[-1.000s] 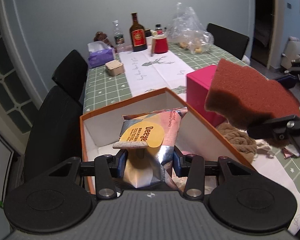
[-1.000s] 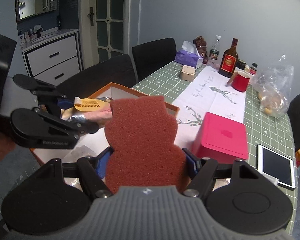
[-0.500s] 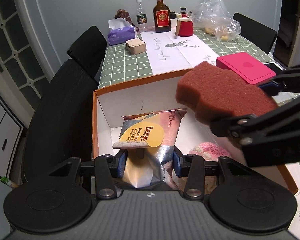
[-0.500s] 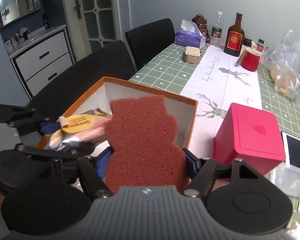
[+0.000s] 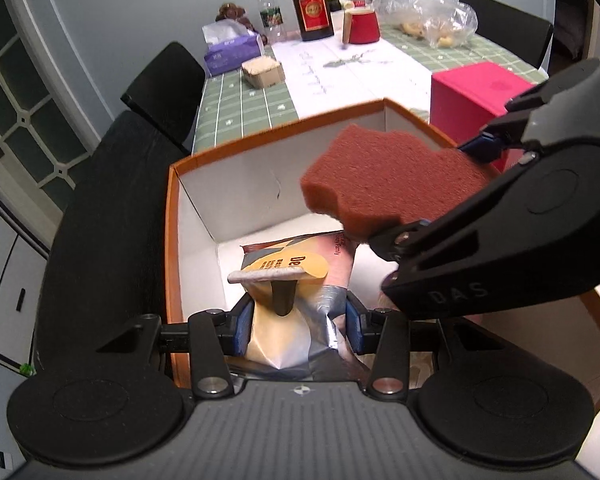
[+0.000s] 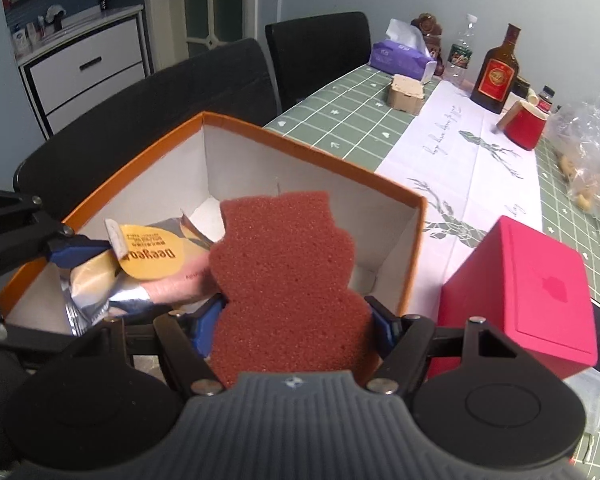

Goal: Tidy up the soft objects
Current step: 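Carry the snack bag and red sponge into the orange box and release both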

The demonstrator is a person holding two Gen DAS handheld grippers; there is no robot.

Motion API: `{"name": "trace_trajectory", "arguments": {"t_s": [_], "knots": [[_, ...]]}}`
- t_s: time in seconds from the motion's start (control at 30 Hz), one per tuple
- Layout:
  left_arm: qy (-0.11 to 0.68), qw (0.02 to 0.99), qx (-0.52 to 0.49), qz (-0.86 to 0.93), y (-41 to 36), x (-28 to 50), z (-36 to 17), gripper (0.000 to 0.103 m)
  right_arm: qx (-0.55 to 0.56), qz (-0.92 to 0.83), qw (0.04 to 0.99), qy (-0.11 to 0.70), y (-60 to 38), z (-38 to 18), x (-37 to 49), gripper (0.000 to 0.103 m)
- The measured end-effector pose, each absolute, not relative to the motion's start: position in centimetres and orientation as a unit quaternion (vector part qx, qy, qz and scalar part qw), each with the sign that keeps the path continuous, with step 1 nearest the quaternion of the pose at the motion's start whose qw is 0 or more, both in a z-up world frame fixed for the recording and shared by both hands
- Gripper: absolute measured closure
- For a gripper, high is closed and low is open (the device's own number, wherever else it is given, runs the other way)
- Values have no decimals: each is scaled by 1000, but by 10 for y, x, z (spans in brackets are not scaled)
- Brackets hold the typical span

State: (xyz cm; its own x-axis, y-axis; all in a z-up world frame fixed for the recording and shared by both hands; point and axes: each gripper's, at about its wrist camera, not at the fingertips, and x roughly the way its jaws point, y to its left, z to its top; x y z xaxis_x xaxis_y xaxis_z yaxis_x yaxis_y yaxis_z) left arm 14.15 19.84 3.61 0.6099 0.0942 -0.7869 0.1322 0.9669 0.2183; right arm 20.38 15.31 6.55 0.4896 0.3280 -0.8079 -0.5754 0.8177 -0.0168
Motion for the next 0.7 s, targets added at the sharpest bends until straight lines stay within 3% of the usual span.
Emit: {"name": "trace_trajectory", "arguments": {"t_s": [0.4, 0.7], "knots": [[466, 877, 119, -15, 200, 142, 29, 49, -158, 268, 842, 442, 168, 49, 209, 31], [454, 881, 131, -6, 202, 138, 35, 30, -142, 264, 842, 449, 164, 49, 211, 29]]}}
